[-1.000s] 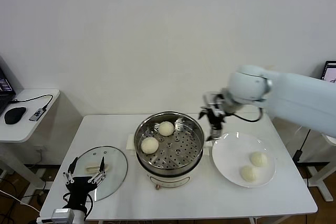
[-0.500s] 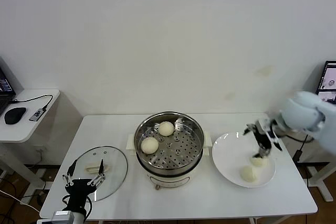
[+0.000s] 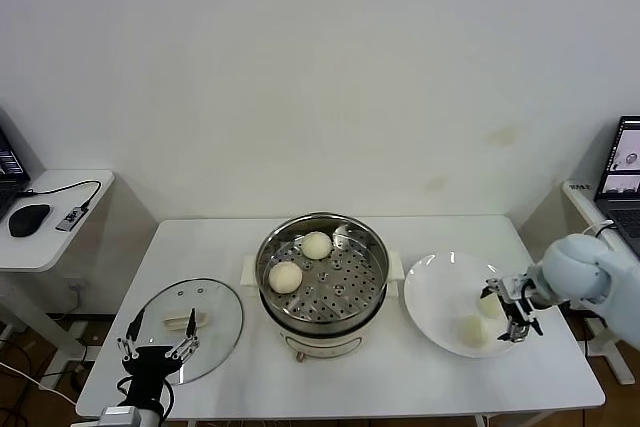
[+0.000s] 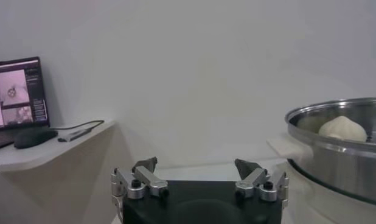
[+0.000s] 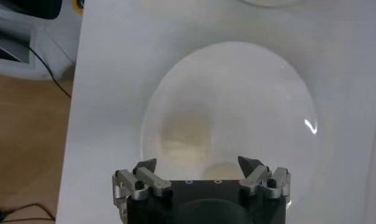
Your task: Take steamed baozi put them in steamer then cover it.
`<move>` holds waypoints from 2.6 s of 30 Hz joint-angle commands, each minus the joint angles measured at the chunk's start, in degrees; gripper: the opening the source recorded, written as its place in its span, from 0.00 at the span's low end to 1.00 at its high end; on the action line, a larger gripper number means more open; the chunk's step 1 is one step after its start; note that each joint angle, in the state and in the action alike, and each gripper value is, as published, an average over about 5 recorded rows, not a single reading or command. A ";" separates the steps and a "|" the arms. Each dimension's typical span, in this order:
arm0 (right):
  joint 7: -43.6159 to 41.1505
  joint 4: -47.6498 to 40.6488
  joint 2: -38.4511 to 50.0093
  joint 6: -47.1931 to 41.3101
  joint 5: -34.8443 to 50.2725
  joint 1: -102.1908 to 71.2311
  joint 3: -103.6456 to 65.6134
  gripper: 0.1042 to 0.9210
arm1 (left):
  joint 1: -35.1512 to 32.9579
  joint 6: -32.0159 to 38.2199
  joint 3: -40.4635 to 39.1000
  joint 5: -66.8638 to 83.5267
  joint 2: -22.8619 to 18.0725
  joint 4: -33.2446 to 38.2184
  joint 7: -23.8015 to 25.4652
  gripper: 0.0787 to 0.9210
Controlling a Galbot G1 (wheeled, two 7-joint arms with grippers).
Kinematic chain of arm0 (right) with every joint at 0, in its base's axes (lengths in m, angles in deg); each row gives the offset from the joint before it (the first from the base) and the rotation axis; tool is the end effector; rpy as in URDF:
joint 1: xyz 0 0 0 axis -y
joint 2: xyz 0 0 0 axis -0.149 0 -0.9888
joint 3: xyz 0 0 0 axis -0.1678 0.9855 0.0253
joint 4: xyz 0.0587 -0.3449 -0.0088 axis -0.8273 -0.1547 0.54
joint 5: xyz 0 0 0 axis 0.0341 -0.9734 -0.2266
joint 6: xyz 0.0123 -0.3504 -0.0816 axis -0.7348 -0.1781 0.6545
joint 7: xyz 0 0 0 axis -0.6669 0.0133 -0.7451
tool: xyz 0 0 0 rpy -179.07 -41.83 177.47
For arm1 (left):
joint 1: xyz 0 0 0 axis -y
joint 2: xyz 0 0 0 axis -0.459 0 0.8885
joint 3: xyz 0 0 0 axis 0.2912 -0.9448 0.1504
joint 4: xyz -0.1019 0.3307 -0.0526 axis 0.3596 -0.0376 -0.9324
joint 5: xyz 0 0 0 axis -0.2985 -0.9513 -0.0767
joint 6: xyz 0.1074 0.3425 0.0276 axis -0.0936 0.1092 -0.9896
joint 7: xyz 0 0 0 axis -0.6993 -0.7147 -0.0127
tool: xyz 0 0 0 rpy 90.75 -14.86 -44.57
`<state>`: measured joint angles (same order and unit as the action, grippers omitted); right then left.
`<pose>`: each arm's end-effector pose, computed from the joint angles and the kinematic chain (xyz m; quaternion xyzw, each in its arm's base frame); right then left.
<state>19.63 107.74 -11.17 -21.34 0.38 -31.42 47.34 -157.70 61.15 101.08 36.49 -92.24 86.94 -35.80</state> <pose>0.4060 -0.1825 -0.1925 0.4979 -0.5222 0.5746 0.3863 0.1388 0.0659 -0.2974 0.0577 -0.9937 -0.0731 0.0622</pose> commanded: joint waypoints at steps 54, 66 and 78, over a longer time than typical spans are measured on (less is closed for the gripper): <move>-2.50 -1.36 -4.97 -2.07 13.99 34.35 11.36 0.56 | 0.73 -0.08 -0.60 -0.34 -0.12 0.76 -0.02 0.88; -0.98 2.14 -19.54 -1.04 19.73 47.57 23.17 0.57 | 0.40 -0.07 0.00 -0.38 -0.58 0.81 -0.05 0.88; 1.82 3.91 -29.58 7.49 17.44 42.47 30.30 0.56 | 0.73 -0.09 0.28 -0.48 -1.21 0.41 -0.44 0.88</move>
<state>20.18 110.88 -33.90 -17.91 17.52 9.38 72.38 -157.02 61.09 101.38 36.05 -93.43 87.41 -36.23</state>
